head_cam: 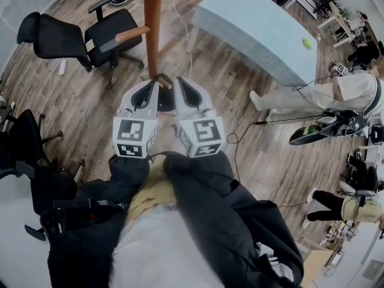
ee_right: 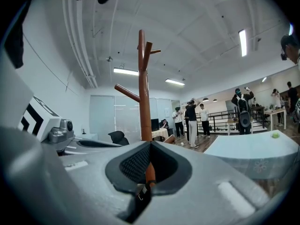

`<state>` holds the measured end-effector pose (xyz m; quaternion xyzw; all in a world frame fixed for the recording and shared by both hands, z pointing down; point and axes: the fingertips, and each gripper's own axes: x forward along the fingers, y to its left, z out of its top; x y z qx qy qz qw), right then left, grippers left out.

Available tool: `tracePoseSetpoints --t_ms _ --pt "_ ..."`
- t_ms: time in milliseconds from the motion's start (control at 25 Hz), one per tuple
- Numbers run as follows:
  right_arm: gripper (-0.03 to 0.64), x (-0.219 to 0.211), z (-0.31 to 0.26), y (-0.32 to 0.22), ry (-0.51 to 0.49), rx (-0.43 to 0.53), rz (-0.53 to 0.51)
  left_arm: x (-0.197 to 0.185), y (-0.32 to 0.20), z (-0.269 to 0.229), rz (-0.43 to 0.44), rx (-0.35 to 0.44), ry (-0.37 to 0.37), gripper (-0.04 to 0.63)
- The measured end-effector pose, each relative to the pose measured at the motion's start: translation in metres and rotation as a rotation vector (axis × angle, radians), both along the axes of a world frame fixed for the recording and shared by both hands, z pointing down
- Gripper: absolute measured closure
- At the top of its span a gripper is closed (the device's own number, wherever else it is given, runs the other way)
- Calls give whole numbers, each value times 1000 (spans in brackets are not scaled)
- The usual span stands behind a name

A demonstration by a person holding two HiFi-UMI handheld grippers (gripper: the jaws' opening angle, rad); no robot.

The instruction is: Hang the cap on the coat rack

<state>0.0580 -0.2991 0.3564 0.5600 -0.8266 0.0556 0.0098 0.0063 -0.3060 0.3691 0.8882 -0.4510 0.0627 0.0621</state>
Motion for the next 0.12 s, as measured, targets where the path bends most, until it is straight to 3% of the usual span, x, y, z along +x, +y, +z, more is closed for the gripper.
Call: tracePoseSetpoints --t_ms 120 --pt "624 1 -2 0 -4 3 7 1 0 1 6 -4 1 598"
